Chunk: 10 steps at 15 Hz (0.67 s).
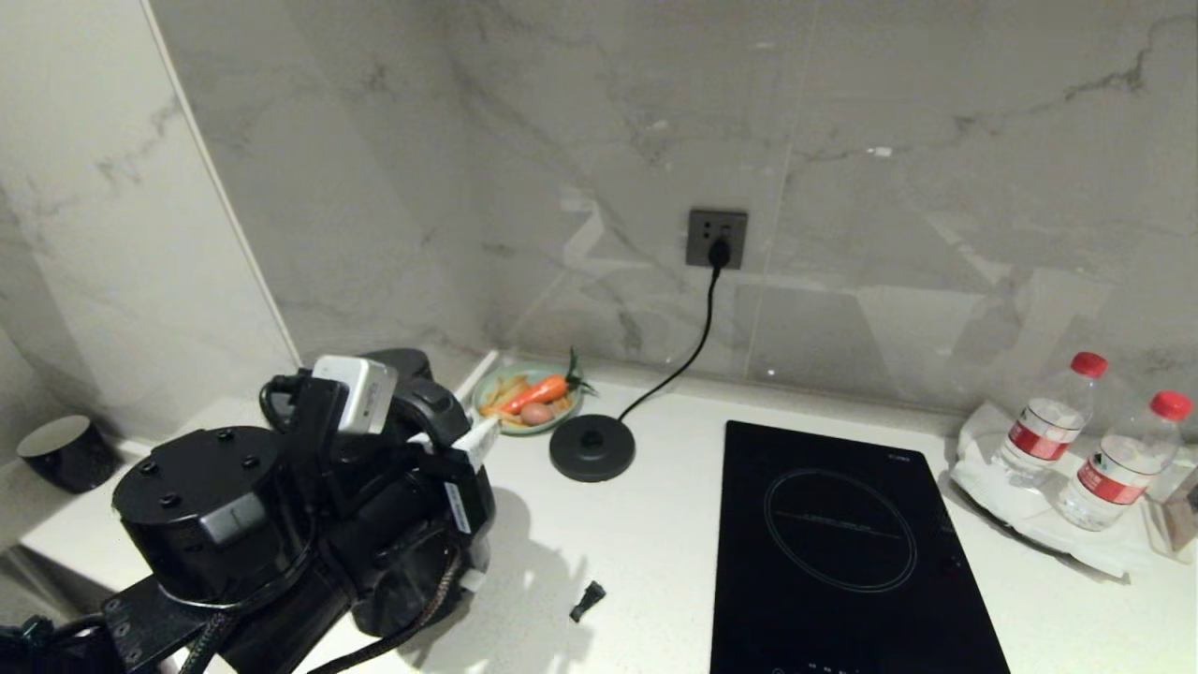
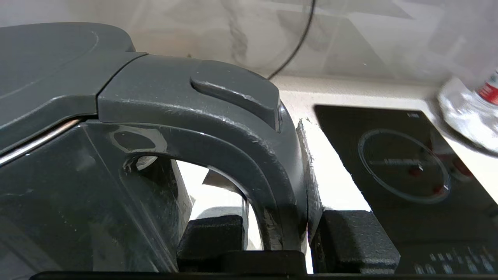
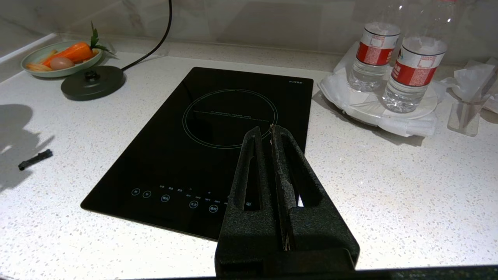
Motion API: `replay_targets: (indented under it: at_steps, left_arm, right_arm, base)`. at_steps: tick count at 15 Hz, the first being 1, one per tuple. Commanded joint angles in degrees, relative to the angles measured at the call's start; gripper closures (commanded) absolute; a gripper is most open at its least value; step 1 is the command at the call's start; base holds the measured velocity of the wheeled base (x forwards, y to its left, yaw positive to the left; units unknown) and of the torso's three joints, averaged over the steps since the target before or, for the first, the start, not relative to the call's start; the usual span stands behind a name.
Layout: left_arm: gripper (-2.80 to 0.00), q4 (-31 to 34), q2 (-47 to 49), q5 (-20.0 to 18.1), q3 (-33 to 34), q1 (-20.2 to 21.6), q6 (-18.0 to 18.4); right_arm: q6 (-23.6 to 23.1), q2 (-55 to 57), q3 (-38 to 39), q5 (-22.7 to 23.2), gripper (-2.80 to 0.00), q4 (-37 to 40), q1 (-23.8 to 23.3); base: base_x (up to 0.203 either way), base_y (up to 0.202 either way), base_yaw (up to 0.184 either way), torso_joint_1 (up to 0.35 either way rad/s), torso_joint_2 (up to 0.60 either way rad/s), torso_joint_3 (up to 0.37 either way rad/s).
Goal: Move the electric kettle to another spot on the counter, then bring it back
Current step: Place it on the power base
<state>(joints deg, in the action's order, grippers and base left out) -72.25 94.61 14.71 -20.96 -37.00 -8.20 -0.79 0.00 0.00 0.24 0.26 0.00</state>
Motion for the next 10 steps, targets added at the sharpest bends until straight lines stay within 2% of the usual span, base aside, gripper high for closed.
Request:
replay_targets:
  at_steps: [1, 5, 10]
  left_arm:
    - [0.0, 0.9, 1.3, 0.8, -2.9, -0.2, -0.1]
    - [0.0, 1.5, 2.0, 0.9, -3.8, -0.2, -0.1]
    - [0.0, 1.6, 3.6, 1.3, -6.0, 0.2, -0.1]
  right_arm:
    - [0.0, 0.0, 0.0, 0.0, 0.0, 0.0, 0.0]
    - [0.0, 0.0, 0.0, 0.0, 0.0, 0.0, 0.0]
    - [0.0, 0.0, 0.0, 0.0, 0.0, 0.0, 0.0]
  base:
    - [0.0, 0.0, 0.0, 0.0, 0.0, 0.0]
    - [-0.003, -0.001, -0.02, 0.002, 0.0, 0.001]
    - [0.001, 0.005, -0.155, 0.002, 0.0, 0.001]
